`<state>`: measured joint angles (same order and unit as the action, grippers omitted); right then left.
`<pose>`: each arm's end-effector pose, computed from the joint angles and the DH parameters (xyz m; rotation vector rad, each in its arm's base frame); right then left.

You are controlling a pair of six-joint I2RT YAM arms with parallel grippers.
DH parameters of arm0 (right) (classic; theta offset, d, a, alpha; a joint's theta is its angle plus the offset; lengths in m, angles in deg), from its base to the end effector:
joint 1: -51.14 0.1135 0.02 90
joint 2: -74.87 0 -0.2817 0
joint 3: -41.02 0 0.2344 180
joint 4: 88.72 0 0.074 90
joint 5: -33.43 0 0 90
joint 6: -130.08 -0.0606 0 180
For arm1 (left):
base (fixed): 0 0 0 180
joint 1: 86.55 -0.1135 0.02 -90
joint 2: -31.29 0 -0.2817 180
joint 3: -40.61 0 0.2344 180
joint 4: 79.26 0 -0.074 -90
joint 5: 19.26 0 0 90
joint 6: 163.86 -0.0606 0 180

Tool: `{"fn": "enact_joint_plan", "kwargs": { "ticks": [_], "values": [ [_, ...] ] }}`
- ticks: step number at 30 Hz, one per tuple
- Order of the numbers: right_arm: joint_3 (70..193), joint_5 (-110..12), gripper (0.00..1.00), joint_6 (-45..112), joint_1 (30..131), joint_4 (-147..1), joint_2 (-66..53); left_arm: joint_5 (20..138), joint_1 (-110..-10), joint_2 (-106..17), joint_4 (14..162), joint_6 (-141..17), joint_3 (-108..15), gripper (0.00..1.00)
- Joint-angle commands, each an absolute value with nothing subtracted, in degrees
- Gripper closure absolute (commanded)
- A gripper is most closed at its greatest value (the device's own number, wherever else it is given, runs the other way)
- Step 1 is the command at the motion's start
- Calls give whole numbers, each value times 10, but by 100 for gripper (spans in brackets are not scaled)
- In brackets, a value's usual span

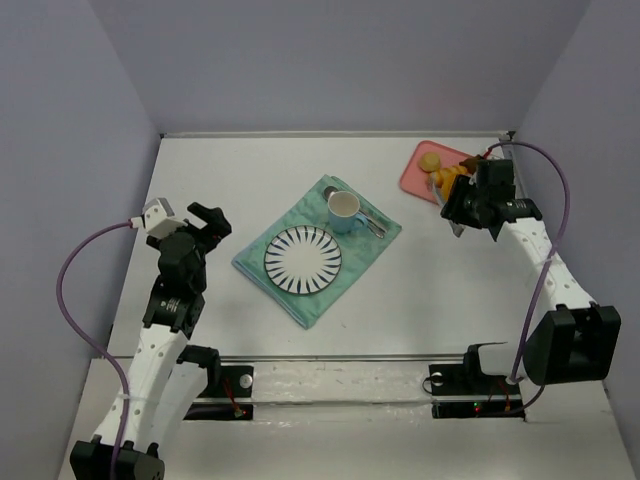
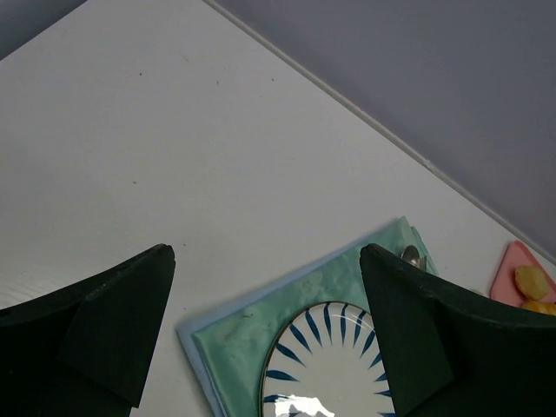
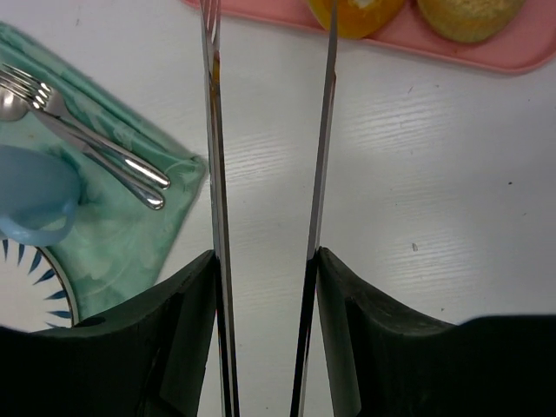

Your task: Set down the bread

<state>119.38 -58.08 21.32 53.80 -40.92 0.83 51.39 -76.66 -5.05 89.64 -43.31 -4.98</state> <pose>0.2737 0.0111 0.3094 0.3400 2.3097 0.1563 0.1567 -0.0069 0.3139 -0.5422 1.5140 -0.2771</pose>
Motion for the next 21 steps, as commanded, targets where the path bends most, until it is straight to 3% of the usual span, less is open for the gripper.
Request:
{"fn": "enact_joint_plan", "kwargs": {
  "ticks": [1, 18, 21],
  "values": [
    [1243, -673, 47, 211, 557, -406, -14, 504, -769, -55, 928, -432, -50, 1],
    [1324, -747, 47, 217, 586, -391, -125, 481, -769, -41, 923, -426, -45, 1],
    [1344, -796, 53, 207, 598, -369, -149, 480, -769, -41, 922, -426, -45, 1]
  ]
}}
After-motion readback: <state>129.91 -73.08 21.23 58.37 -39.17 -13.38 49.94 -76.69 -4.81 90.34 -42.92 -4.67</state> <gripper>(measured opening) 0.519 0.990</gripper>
